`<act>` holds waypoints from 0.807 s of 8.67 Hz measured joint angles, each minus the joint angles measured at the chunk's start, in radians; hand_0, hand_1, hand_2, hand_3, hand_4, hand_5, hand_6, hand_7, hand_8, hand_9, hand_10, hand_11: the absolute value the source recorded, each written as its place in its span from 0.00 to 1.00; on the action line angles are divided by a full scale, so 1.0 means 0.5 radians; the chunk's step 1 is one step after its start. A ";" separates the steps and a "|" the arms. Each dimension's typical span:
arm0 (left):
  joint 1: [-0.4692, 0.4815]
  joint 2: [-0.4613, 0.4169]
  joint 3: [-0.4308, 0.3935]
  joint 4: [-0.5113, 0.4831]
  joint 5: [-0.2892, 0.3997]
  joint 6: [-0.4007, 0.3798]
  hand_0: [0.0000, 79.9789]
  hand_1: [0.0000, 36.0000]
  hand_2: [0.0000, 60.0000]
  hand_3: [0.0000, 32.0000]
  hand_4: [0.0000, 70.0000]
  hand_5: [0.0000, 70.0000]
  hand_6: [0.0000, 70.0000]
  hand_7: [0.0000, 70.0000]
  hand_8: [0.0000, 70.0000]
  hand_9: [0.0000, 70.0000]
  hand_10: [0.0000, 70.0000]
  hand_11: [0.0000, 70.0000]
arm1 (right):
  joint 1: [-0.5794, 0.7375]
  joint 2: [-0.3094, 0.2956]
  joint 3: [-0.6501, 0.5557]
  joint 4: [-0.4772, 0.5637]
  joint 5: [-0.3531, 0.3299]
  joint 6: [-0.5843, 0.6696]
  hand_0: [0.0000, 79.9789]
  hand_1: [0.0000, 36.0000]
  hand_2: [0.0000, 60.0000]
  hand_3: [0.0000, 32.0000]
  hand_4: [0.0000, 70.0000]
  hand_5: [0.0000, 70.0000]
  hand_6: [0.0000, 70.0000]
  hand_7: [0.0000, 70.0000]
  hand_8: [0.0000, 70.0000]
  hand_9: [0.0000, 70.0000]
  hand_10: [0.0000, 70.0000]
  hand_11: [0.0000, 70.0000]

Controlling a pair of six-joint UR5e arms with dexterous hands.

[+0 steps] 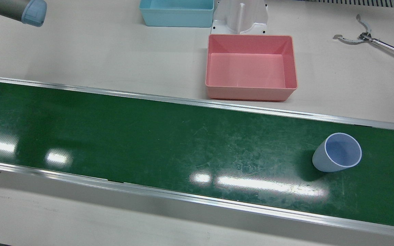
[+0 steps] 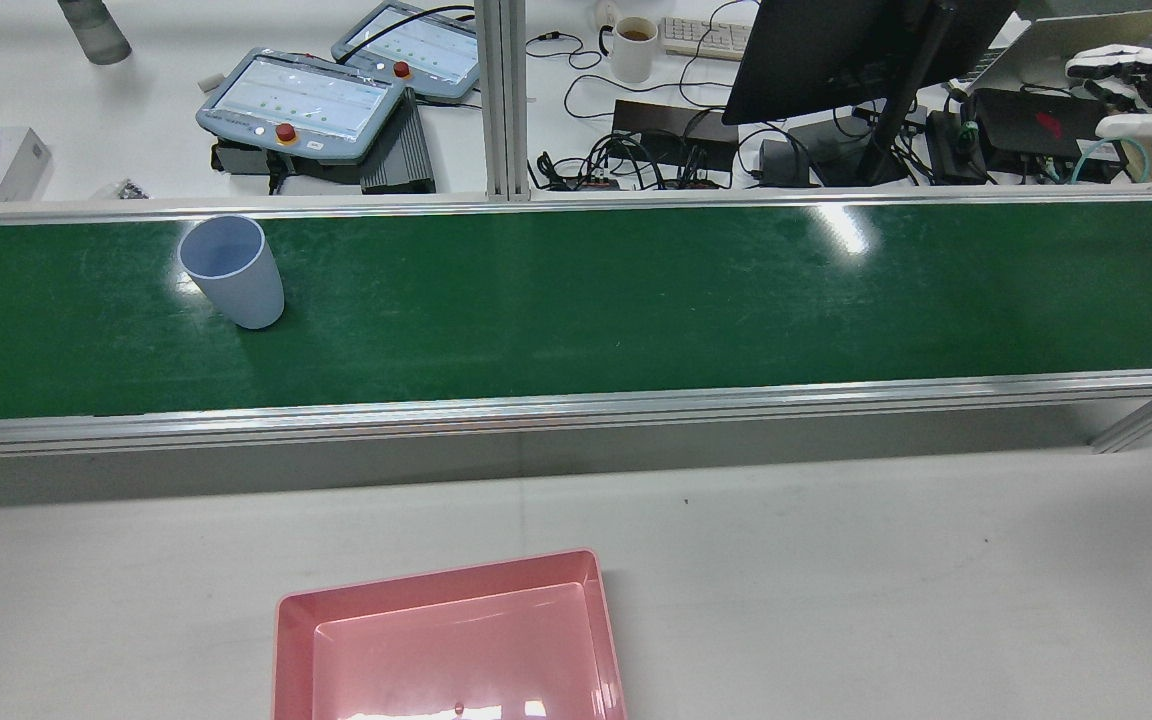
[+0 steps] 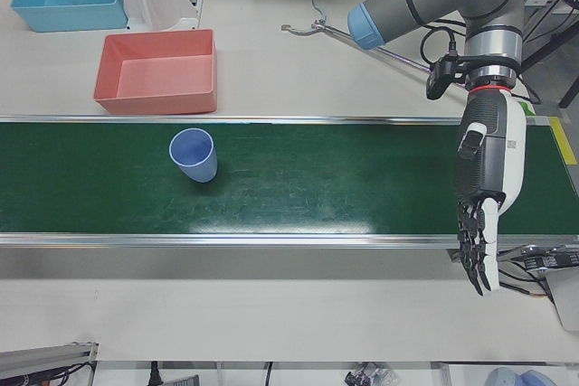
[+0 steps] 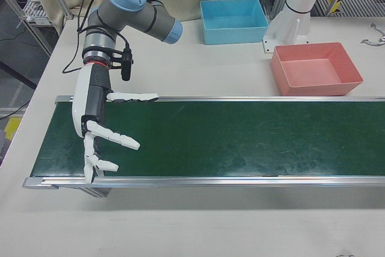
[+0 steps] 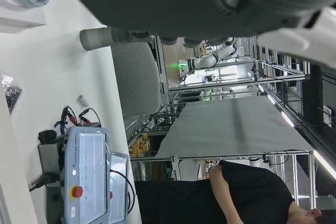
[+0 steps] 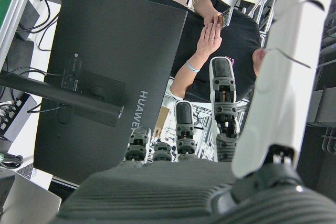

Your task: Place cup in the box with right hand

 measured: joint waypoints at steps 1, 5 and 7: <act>0.000 0.000 0.000 0.000 0.000 0.000 0.00 0.00 0.00 0.00 0.00 0.00 0.00 0.00 0.00 0.00 0.00 0.00 | 0.001 0.000 0.005 0.002 0.000 0.005 0.69 0.48 0.13 0.42 0.30 0.09 0.05 0.27 0.00 0.03 0.11 0.19; 0.001 0.000 0.000 0.001 -0.001 0.000 0.00 0.00 0.00 0.00 0.00 0.00 0.00 0.00 0.00 0.00 0.00 0.00 | 0.004 0.000 0.007 0.003 0.003 0.020 0.64 0.39 0.10 1.00 0.06 0.07 0.00 0.00 0.00 0.00 0.00 0.00; 0.000 -0.001 0.000 0.001 -0.001 0.000 0.00 0.00 0.00 0.00 0.00 0.00 0.00 0.00 0.00 0.00 0.00 0.00 | 0.005 0.000 0.005 0.003 0.003 0.019 0.63 0.40 0.13 1.00 0.06 0.07 0.00 0.00 0.00 0.00 0.00 0.00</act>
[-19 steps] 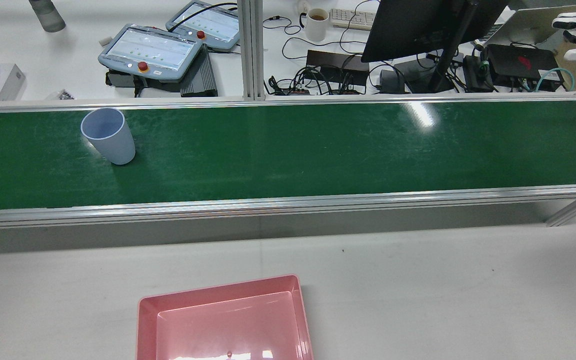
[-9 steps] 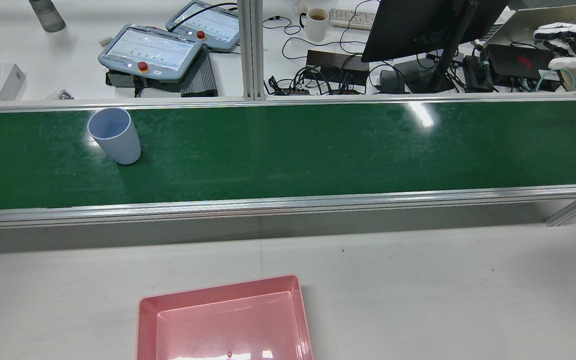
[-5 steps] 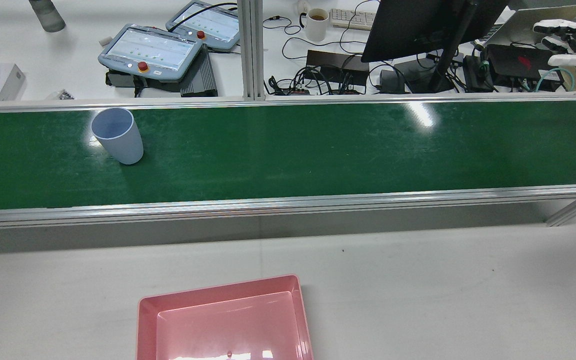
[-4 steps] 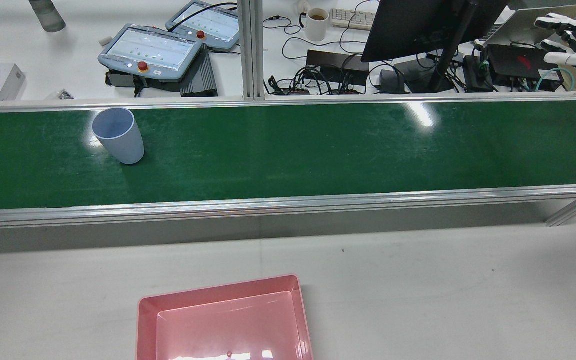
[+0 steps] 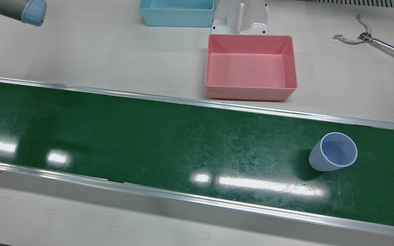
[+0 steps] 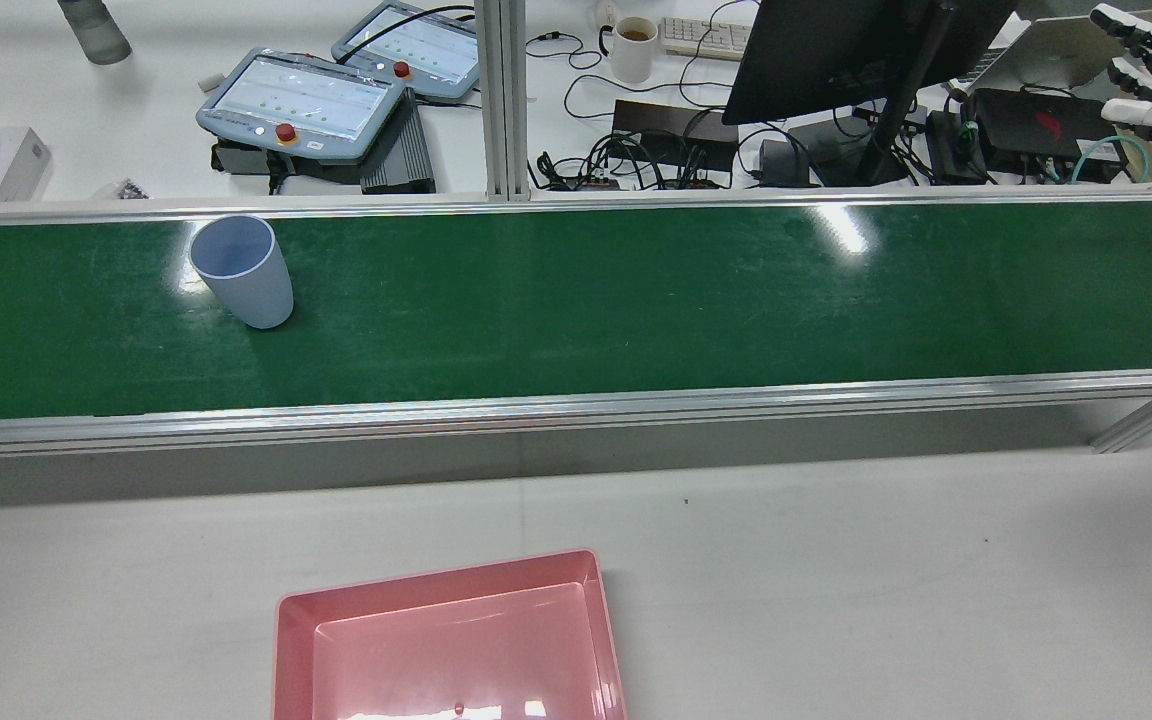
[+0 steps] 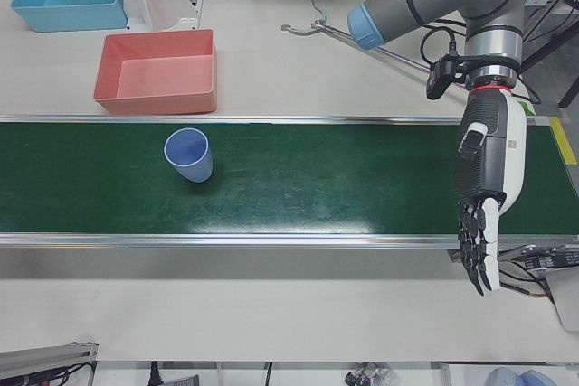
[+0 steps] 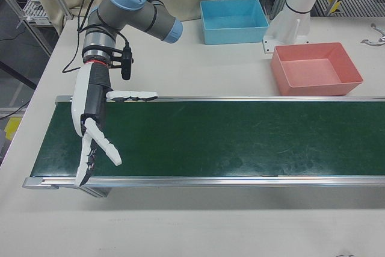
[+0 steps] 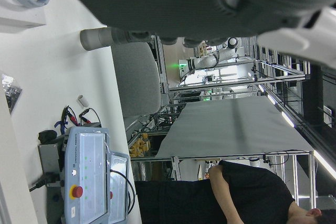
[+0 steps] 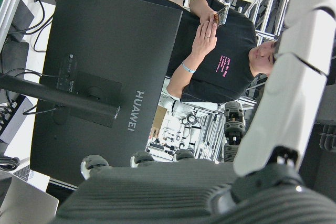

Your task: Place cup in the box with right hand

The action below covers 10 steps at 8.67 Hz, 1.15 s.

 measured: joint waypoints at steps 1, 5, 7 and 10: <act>0.000 0.000 0.000 0.000 -0.001 0.000 0.00 0.00 0.00 0.00 0.00 0.00 0.00 0.00 0.00 0.00 0.00 0.00 | 0.001 -0.001 -0.001 0.000 0.001 0.000 0.64 0.40 0.12 0.69 0.16 0.07 0.00 0.02 0.00 0.00 0.00 0.00; 0.000 0.001 0.000 0.000 0.000 0.000 0.00 0.00 0.00 0.00 0.00 0.00 0.00 0.00 0.00 0.00 0.00 0.00 | 0.009 -0.012 -0.005 0.004 0.020 0.030 0.64 0.29 0.01 0.00 0.53 0.06 0.09 0.35 0.00 0.05 0.02 0.04; 0.000 0.001 0.000 0.000 0.000 0.000 0.00 0.00 0.00 0.00 0.00 0.00 0.00 0.00 0.00 0.00 0.00 0.00 | 0.007 -0.012 -0.005 0.006 0.021 0.035 0.63 0.32 0.07 0.00 0.42 0.06 0.07 0.22 0.00 0.02 0.03 0.06; 0.000 0.000 0.000 0.000 -0.001 0.000 0.00 0.00 0.00 0.00 0.00 0.00 0.00 0.00 0.00 0.00 0.00 0.00 | 0.007 -0.012 -0.005 0.006 0.022 0.036 0.63 0.32 0.08 0.00 0.35 0.07 0.05 0.14 0.00 0.01 0.02 0.05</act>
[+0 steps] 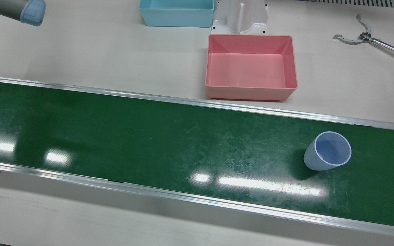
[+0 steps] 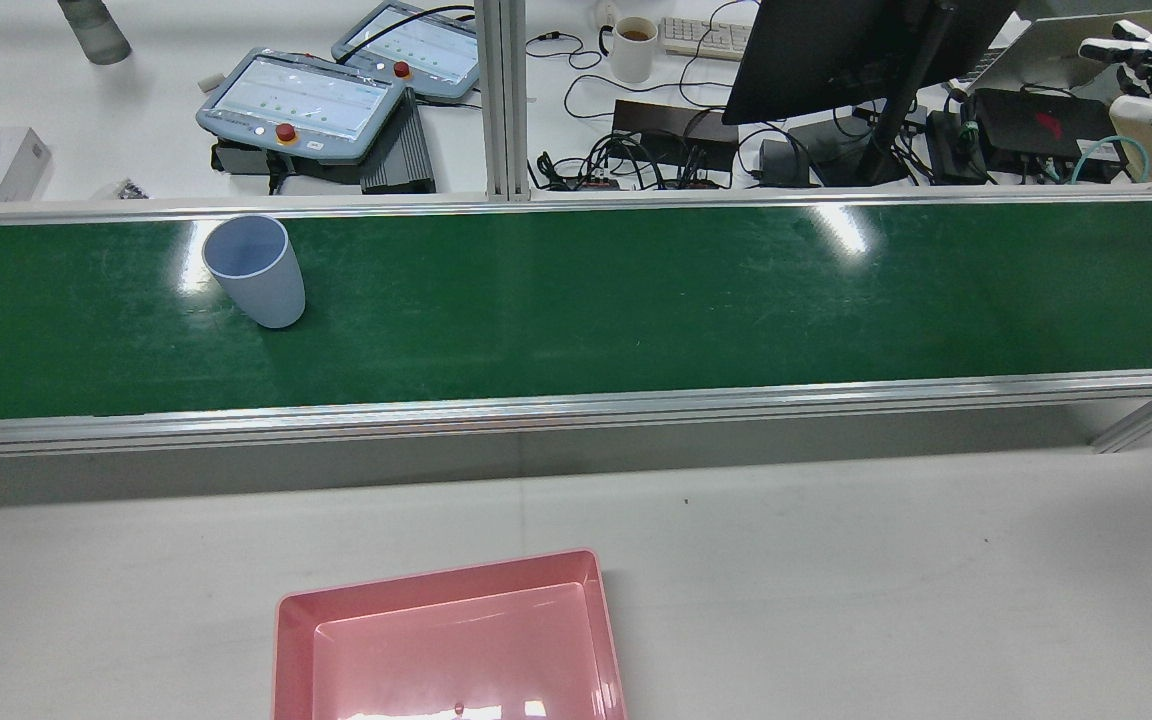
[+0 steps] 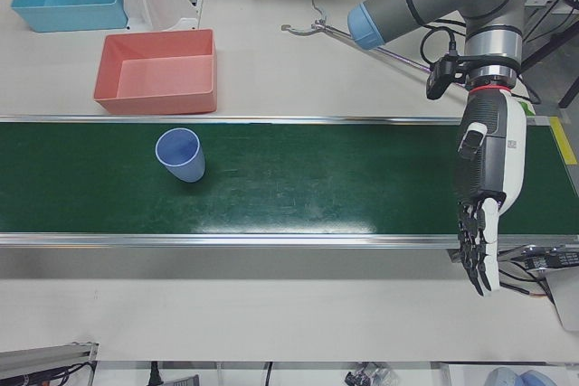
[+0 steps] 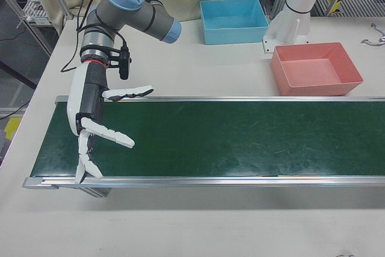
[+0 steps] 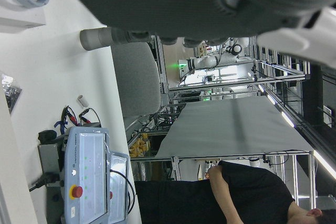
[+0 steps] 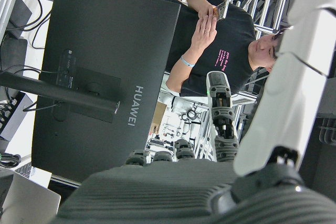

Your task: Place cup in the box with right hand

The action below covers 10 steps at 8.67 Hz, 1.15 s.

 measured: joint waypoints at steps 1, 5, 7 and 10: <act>0.000 0.000 0.000 0.000 0.001 0.000 0.00 0.00 0.00 0.00 0.00 0.00 0.00 0.00 0.00 0.00 0.00 0.00 | -0.001 0.000 0.001 0.000 0.000 0.000 0.62 0.32 0.08 0.00 0.35 0.07 0.05 0.12 0.00 0.00 0.02 0.05; 0.000 0.001 0.000 0.000 0.001 0.000 0.00 0.00 0.00 0.00 0.00 0.00 0.00 0.00 0.00 0.00 0.00 0.00 | -0.001 0.003 0.005 0.000 0.000 0.000 0.63 0.33 0.09 0.00 0.36 0.07 0.06 0.14 0.00 0.01 0.03 0.06; 0.000 0.000 0.000 0.000 0.001 0.000 0.00 0.00 0.00 0.00 0.00 0.00 0.00 0.00 0.00 0.00 0.00 0.00 | -0.001 0.003 0.006 0.000 0.000 0.000 0.63 0.33 0.10 0.00 0.37 0.07 0.06 0.18 0.01 0.02 0.03 0.06; -0.001 0.000 0.000 0.000 -0.001 0.000 0.00 0.00 0.00 0.00 0.00 0.00 0.00 0.00 0.00 0.00 0.00 0.00 | -0.005 0.001 0.008 0.000 -0.001 -0.002 0.63 0.33 0.11 0.00 0.40 0.07 0.07 0.22 0.02 0.03 0.03 0.07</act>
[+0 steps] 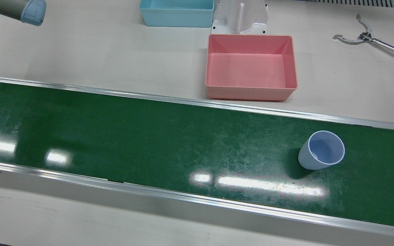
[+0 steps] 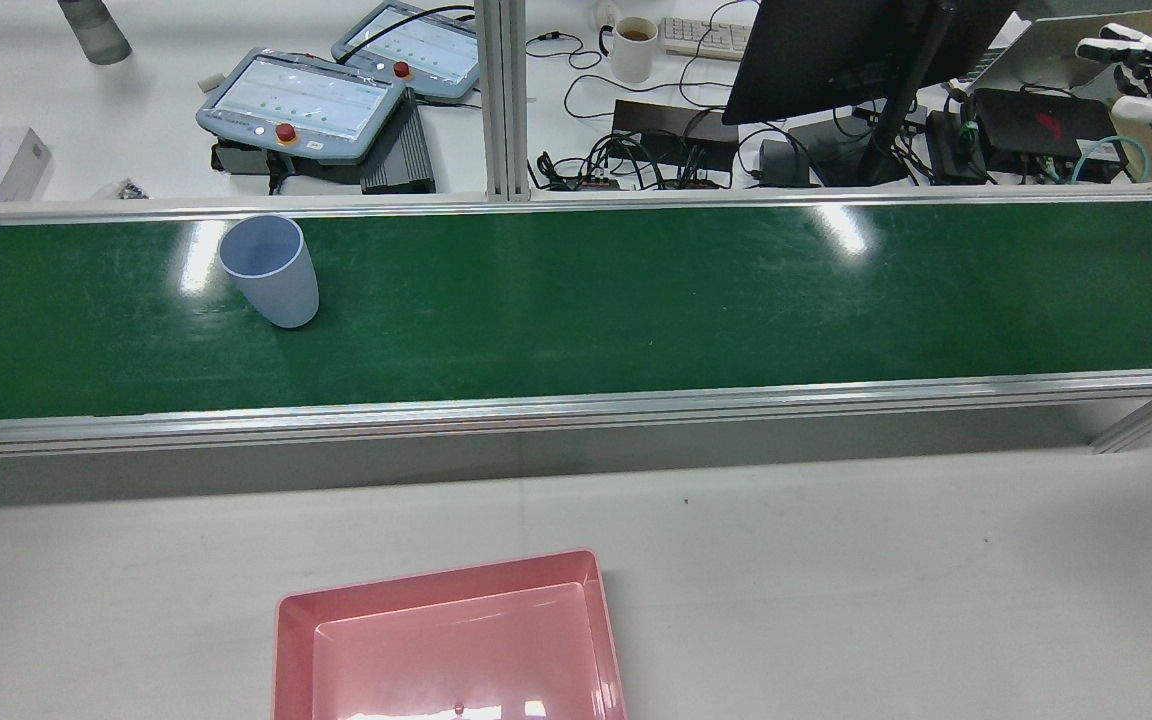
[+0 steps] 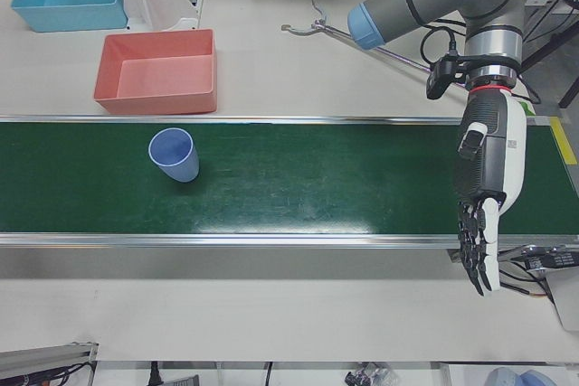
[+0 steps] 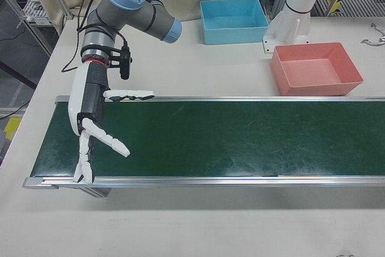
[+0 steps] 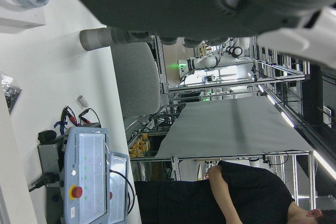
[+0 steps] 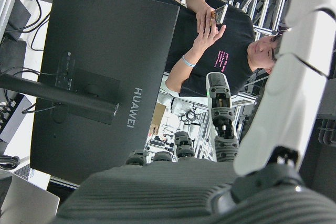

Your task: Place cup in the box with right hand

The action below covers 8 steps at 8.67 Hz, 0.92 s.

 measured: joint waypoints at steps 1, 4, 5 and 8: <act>0.000 0.001 0.000 0.000 0.001 0.000 0.00 0.00 0.00 0.00 0.00 0.00 0.00 0.00 0.00 0.00 0.00 0.00 | -0.001 -0.001 0.001 0.000 0.000 -0.001 0.63 0.34 0.12 0.00 0.41 0.07 0.07 0.23 0.02 0.04 0.04 0.07; 0.000 0.000 0.000 0.000 0.002 0.000 0.00 0.00 0.00 0.00 0.00 0.00 0.00 0.00 0.00 0.00 0.00 0.00 | -0.022 -0.003 -0.015 -0.004 -0.011 -0.020 0.65 0.35 0.07 0.00 0.49 0.07 0.11 0.42 0.04 0.11 0.08 0.14; 0.001 0.000 0.000 0.000 0.002 0.000 0.00 0.00 0.00 0.00 0.00 0.00 0.00 0.00 0.00 0.00 0.00 0.00 | -0.038 0.002 -0.026 -0.006 -0.018 -0.029 0.67 0.39 0.08 0.00 0.52 0.08 0.13 0.50 0.03 0.11 0.10 0.17; 0.000 0.001 0.000 0.000 0.002 0.000 0.00 0.00 0.00 0.00 0.00 0.00 0.00 0.00 0.00 0.00 0.00 0.00 | -0.050 0.005 -0.035 -0.006 -0.023 -0.035 0.69 0.45 0.15 0.00 0.51 0.09 0.13 0.49 0.03 0.11 0.11 0.18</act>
